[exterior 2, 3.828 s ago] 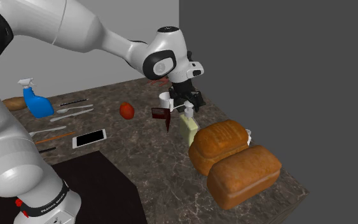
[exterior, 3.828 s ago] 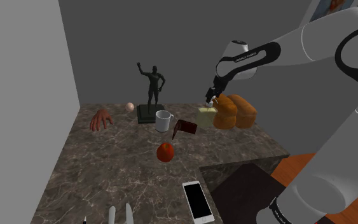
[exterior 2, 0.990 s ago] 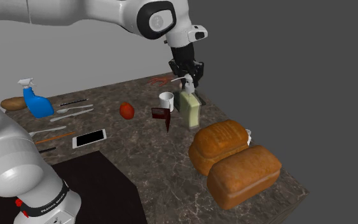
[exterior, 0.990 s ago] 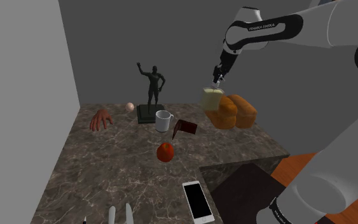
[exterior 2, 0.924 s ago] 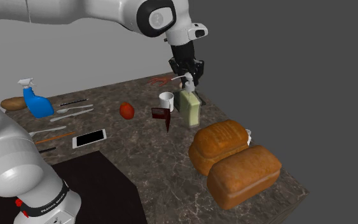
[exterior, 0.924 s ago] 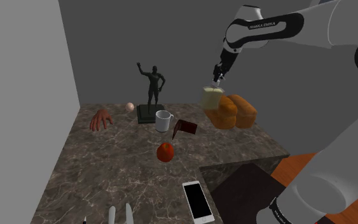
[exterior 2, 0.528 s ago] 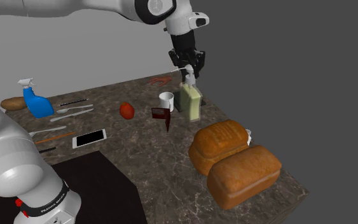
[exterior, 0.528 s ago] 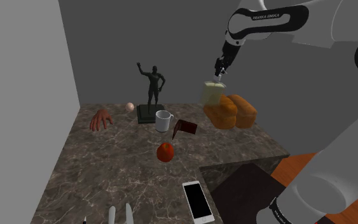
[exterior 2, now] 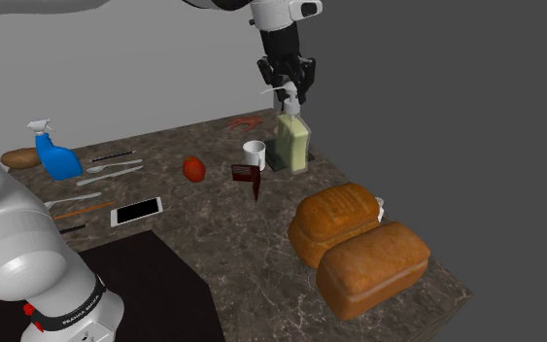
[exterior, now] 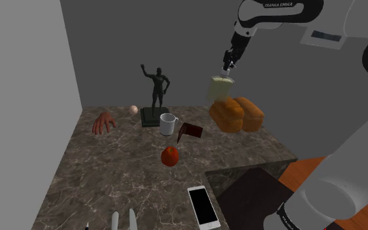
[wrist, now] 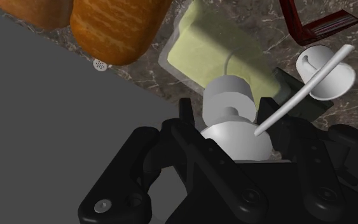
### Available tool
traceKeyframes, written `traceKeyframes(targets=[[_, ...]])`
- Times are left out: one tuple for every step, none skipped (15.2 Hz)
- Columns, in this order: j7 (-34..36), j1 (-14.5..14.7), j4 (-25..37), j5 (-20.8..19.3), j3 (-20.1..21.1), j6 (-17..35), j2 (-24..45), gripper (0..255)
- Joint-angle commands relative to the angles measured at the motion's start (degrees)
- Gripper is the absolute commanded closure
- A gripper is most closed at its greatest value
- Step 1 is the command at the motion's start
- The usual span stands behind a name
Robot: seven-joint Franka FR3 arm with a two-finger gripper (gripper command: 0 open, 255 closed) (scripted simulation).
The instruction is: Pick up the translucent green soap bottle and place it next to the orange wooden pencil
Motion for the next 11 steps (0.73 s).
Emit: traceKeyframes(targets=[[-0.1,0.0,1.7,0.0,0.0,-1.6,0.1,255],[-0.1,0.0,2.7,0.1,0.0,-2.4,0.2,255],[-0.2,0.0,3.7,0.2,0.0,-3.3,0.4,255],[-0.3,0.0,4.7,0.2,0.0,-4.1,0.6,255],[-0.3,0.0,5.7,0.3,0.0,-4.9,0.8,255],[-0.4,0.0,6.7,0.3,0.0,-5.7,1.0,255],[-0.5,0.0,7.8,0.4,0.0,-6.5,1.3,255],[-0.5,0.0,8.9,0.5,0.0,-7.4,1.5,255],[-0.6,0.0,10.0,0.5,-0.1,-8.2,1.8,255],[-0.7,0.0,11.1,0.6,-0.1,-9.0,2.1,255],[-0.8,0.0,12.3,0.7,-0.1,-9.9,2.4,255]])
